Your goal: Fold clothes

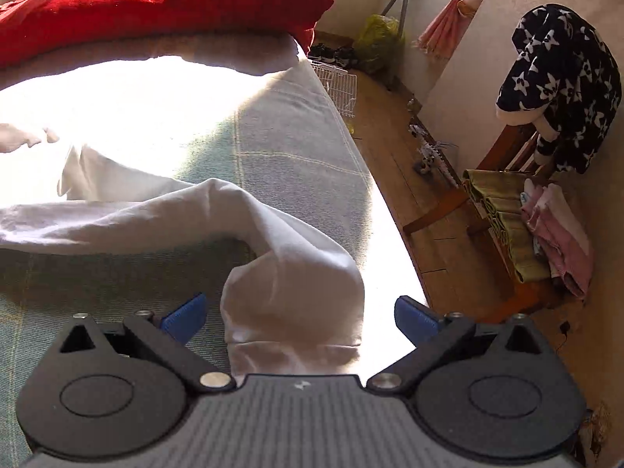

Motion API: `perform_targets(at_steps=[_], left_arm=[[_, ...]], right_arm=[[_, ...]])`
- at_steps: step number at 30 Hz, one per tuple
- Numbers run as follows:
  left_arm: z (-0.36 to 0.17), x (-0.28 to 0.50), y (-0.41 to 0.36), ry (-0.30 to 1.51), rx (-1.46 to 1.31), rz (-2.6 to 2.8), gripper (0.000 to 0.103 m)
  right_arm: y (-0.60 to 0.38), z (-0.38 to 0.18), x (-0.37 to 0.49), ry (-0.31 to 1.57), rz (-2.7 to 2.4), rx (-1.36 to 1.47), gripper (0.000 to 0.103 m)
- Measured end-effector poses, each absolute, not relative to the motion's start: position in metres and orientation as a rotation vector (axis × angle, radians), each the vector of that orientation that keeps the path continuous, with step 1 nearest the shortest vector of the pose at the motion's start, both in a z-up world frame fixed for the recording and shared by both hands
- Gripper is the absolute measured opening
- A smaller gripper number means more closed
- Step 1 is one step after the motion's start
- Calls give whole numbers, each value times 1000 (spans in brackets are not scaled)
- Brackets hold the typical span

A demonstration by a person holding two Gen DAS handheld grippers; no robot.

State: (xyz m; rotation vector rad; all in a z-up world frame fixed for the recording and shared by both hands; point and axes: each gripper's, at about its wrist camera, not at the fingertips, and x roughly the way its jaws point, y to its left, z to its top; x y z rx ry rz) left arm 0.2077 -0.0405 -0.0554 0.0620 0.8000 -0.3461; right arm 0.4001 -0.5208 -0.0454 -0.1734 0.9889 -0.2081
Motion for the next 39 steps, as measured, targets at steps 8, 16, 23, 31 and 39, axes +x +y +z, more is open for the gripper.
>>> perform_targets(at_steps=[8,16,23,31,39], left_arm=[[-54,209,-39,803,67,-329,83],[-57,211,-45,808,80,-339,83],[-53,211,-48,802,88,-336,83],[-47,214,-50,793,81,-353,83],[-46,218,-35,790,77,-303,83]], right_arm=[[-505,-79,417,1025,-297,-407,103],[-601,-67,404,1001,-603,-282,103],[-640,-53,391,962,-748,-201,103],[-566,-34,414,923,-300,-48,103],[-479,-34,471,942,-52,59,103]])
